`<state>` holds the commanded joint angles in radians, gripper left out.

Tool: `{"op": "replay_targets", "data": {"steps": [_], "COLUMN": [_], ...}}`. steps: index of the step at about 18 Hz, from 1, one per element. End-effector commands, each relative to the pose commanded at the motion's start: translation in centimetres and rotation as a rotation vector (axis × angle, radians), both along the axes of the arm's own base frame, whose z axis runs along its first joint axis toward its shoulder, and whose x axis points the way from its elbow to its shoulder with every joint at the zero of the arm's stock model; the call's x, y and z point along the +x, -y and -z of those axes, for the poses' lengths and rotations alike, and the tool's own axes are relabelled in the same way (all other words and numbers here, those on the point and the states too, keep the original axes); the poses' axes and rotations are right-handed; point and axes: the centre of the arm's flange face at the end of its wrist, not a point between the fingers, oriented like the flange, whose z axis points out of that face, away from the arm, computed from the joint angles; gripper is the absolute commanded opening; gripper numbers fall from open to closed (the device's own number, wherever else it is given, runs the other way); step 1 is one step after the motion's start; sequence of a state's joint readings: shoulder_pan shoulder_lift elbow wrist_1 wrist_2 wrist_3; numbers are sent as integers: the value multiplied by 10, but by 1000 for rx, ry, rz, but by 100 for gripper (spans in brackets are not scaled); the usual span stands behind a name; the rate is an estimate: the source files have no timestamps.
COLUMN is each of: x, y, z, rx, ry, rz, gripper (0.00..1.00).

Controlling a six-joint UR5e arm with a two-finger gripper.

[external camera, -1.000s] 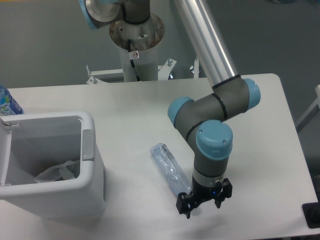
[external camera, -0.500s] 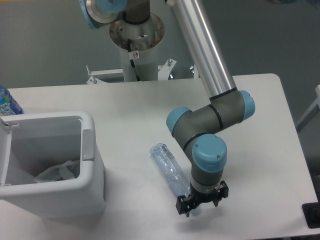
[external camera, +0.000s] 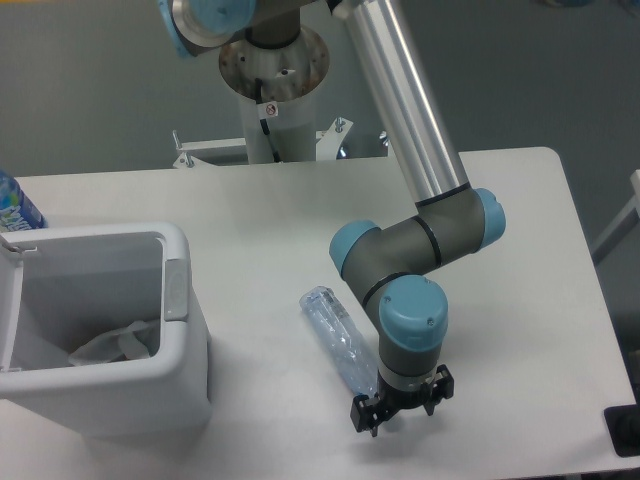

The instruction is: Place the trash in the trash can

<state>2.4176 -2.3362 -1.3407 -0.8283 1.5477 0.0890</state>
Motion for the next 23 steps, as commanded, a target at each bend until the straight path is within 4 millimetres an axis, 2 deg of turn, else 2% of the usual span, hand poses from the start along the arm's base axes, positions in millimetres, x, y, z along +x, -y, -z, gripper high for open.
{"op": "replay_targets", "data": {"steps": [3,5,8,16,18,23], "x": [3,3,5,5,4,5], "y": [0,0,1,0,1,1], "z": [2,2,4,0,-1,0], "rx": [-6,-7,-10,-4,-5,-7], "ry": [1,2,5,1,0,2], "rz": [1,1,1,1,-2,-1], "gripper": [84,82,73,65,56,50]}}
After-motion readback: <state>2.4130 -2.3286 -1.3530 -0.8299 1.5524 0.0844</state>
